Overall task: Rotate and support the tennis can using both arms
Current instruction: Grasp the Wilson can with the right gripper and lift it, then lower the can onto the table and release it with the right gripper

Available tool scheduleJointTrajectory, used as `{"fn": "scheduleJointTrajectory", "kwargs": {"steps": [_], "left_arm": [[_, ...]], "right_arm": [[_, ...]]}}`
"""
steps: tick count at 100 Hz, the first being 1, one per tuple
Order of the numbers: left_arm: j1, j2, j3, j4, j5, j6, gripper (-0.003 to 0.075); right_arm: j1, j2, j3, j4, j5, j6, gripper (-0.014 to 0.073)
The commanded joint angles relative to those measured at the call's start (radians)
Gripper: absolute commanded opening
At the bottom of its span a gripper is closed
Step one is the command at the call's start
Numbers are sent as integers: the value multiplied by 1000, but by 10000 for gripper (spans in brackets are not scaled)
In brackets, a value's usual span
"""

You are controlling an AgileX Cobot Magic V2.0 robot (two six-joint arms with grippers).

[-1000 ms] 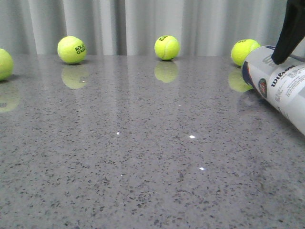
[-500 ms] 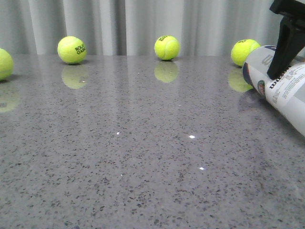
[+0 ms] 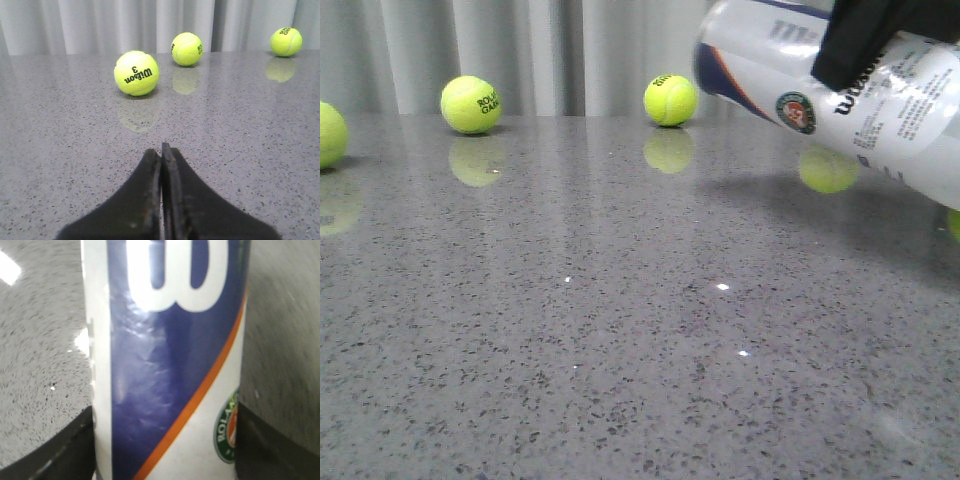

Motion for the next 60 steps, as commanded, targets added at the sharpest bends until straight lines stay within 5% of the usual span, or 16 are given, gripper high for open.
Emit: {"fn": "scheduleJointTrajectory", "kwargs": {"steps": [1, 30, 60], "left_arm": [[2, -40, 47, -4, -78, 0, -21], [2, -40, 47, -4, -78, 0, -21], [2, -40, 47, -4, -78, 0, -21]], "right_arm": [[56, -3, -61, -14, -15, -150, 364], [182, 67, -80, -63, -94, -540, 364], [201, 143, -80, -68, -118, -618, 364]]}}
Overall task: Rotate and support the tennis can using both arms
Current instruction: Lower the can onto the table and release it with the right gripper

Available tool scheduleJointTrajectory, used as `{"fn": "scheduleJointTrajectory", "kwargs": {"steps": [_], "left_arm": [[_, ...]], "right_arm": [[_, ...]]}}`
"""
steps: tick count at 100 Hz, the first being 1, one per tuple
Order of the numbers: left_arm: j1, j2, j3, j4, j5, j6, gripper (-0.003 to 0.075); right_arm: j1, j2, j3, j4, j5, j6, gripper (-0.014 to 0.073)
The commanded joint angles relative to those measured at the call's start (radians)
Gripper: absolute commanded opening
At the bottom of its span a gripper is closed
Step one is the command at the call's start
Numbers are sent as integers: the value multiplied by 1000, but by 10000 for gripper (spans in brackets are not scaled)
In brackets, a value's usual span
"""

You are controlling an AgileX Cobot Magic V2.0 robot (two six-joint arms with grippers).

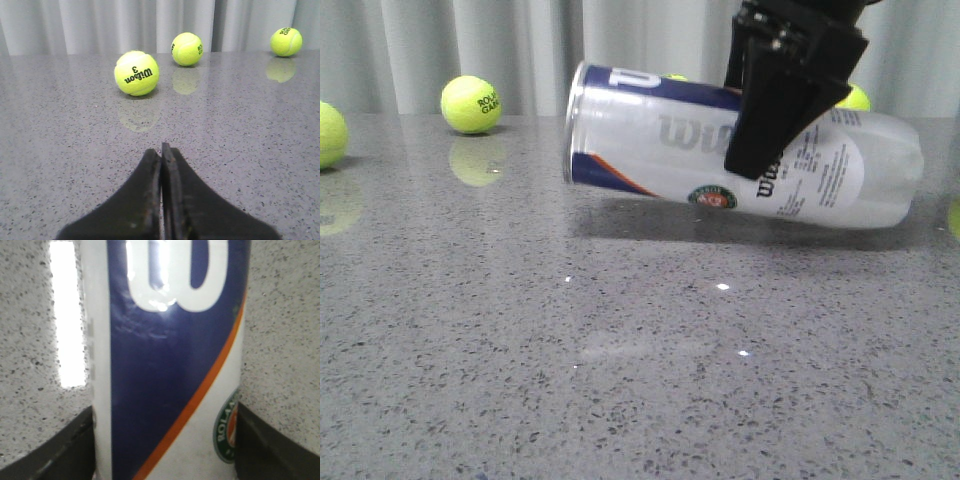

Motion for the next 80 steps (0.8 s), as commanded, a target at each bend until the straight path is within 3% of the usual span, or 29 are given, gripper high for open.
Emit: {"fn": "scheduleJointTrajectory", "kwargs": {"steps": [1, 18, 38, 80], "left_arm": [[2, -40, 47, -4, -78, 0, -21], [2, -40, 47, -4, -78, 0, -21], [2, -40, 47, -4, -78, 0, -21], [2, -40, 47, -4, -78, 0, -21]], "right_arm": [[0, -16, -33, 8, -28, -26, 364], [2, -3, -33, 8, -30, -26, 405], [2, -3, -33, 8, -7, -26, 674], [2, -25, -33, 8, 2, -26, 649]]}}
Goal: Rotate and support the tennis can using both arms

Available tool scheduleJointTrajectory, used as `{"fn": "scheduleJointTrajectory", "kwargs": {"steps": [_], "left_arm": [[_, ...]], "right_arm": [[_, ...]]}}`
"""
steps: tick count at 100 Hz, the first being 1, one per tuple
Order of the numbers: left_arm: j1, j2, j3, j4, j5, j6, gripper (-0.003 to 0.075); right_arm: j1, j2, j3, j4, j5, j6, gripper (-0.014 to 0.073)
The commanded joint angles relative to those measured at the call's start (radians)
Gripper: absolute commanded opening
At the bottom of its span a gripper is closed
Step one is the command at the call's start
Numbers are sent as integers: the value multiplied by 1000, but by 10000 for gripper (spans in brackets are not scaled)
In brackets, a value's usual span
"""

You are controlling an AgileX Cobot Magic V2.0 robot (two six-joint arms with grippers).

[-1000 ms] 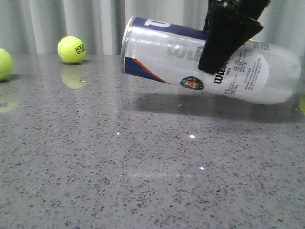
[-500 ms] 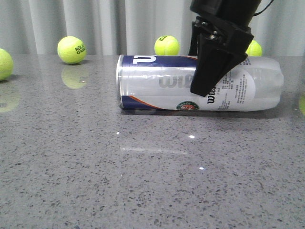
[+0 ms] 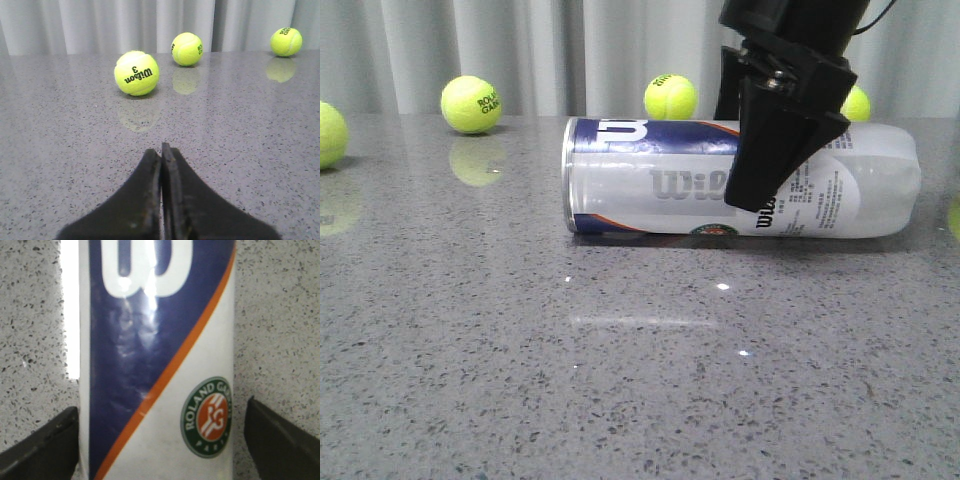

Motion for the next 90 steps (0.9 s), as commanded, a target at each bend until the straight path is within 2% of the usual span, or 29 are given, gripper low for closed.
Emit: {"fn": "scheduleJointTrajectory", "kwargs": {"steps": [1, 20, 27, 34, 46, 53, 67, 77, 90], "left_arm": [[2, -40, 47, -4, -78, 0, -21], [2, -40, 47, -4, -78, 0, -21], [2, -40, 47, -4, -78, 0, -21], [2, -40, 47, -4, -78, 0, -21], [2, -40, 47, -4, -78, 0, -21], [2, -40, 47, -4, -78, 0, -21], [2, -40, 47, -4, -78, 0, -21], [2, -40, 47, -4, -78, 0, -21], [2, -40, 47, -4, -78, 0, -21]], "right_arm": [[0, -67, -28, 9, -5, -6, 649], [0, -135, -45, 9, 7, -6, 640], [0, -169, -45, 9, 19, -4, 575], [0, -201, -45, 9, 38, 16, 435], [0, -250, -45, 9, 62, 89, 85], [0, -275, -45, 9, 71, 117, -71], [0, -316, -45, 9, 74, 254, -56], [-1, -342, -45, 8, 63, 505, -56], [-8, -383, -24, 8, 48, 765, -56]]}}
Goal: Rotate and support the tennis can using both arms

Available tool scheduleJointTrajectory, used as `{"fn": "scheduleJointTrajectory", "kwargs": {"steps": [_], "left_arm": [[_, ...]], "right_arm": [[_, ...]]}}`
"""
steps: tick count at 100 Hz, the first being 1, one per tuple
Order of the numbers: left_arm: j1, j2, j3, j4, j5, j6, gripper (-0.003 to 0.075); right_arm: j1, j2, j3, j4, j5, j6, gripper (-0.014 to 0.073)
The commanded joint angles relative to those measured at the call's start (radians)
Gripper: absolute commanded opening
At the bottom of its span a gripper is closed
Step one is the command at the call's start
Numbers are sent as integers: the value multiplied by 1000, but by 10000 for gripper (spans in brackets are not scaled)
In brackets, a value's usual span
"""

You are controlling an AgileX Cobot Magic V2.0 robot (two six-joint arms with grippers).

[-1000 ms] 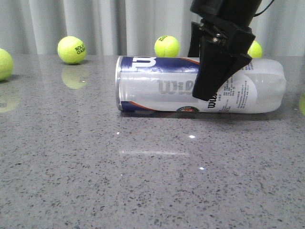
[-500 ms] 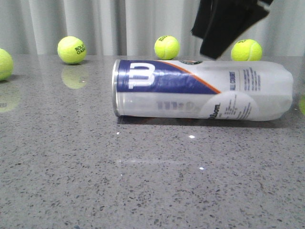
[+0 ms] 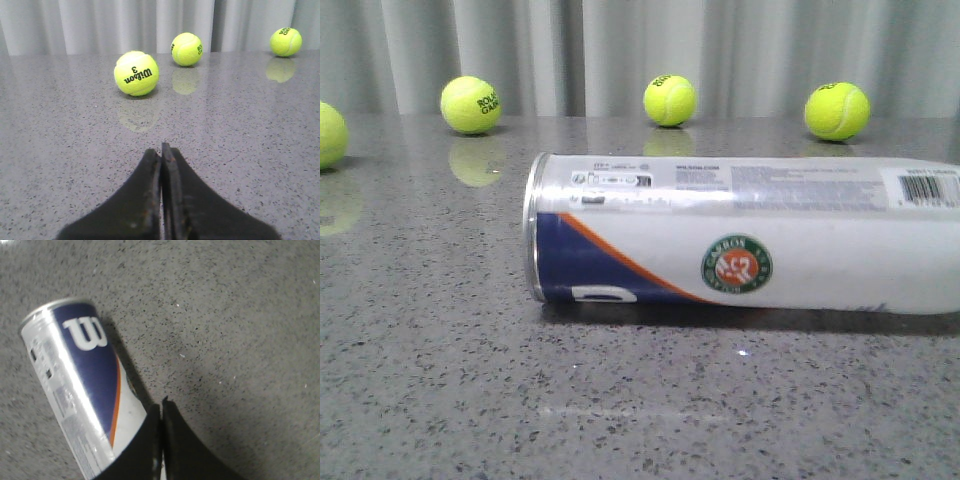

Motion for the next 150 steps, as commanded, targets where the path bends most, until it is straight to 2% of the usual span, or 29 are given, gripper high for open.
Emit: {"fn": "scheduleJointTrajectory", "kwargs": {"steps": [1, 16, 29, 42, 60, 96, 125, 150], "left_arm": [[2, -40, 47, -4, -78, 0, -21], [2, -40, 47, -4, -78, 0, -21], [2, -40, 47, -4, -78, 0, -21], [2, -40, 47, -4, -78, 0, -21], [2, -40, 47, -4, -82, 0, -21], [2, -40, 47, -4, -127, 0, -21], [2, -40, 34, -4, -170, 0, -21], [2, -40, -60, -5, -160, 0, -21]], "right_arm": [[-8, -65, -5, 13, -47, 215, -56], [-9, -152, 98, -18, -155, 441, -56], [-9, -248, 238, -103, -281, 622, -56], [-9, -362, 378, -206, -402, 725, -56], [-9, -519, 535, -323, -491, 858, -56], [-9, -855, 753, -517, -581, 965, -56], [-9, -1089, 883, -545, -600, 965, -56], [-9, -1248, 963, -587, -614, 965, -56]]}}
